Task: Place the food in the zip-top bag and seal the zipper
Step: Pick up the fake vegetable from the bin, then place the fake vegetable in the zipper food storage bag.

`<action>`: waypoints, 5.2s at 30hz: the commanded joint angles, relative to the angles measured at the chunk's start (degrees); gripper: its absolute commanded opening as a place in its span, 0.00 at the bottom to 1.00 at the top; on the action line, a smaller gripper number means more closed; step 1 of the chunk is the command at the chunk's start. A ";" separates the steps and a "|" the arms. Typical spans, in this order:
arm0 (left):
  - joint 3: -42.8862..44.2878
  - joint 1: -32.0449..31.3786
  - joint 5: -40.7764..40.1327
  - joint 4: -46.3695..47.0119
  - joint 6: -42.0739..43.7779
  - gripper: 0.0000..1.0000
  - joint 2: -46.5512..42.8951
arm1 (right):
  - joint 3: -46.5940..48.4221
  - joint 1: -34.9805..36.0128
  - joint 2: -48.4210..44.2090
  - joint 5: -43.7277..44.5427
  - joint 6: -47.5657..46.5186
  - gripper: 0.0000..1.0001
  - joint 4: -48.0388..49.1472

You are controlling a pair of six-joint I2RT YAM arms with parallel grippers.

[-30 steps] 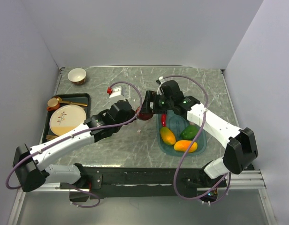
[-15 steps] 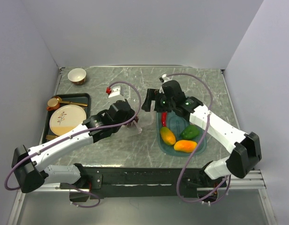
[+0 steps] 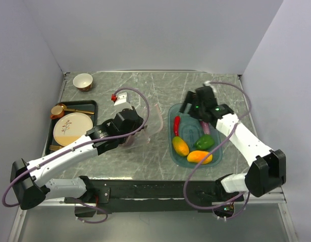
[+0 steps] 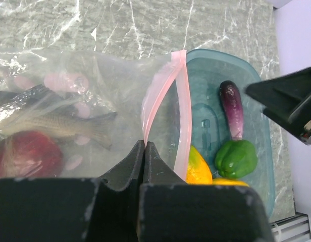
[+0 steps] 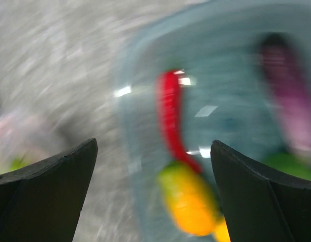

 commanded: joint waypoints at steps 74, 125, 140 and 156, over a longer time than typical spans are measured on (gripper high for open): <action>0.56 0.17 2.62 2.60 3.01 0.01 2.25 | -24.52 -10.52 -13.34 3.12 10.13 1.00 7.87; 1.27 0.26 2.97 1.81 2.49 0.01 3.39 | -16.00 -10.70 -5.07 -9.61 -4.80 0.41 10.42; 1.62 0.26 4.81 3.13 3.10 0.01 4.36 | -11.86 -10.61 -10.96 -21.31 -5.60 0.39 9.54; 1.97 0.26 5.52 3.92 2.40 0.01 4.36 | -6.60 -4.29 -13.25 -28.70 -3.75 0.43 9.64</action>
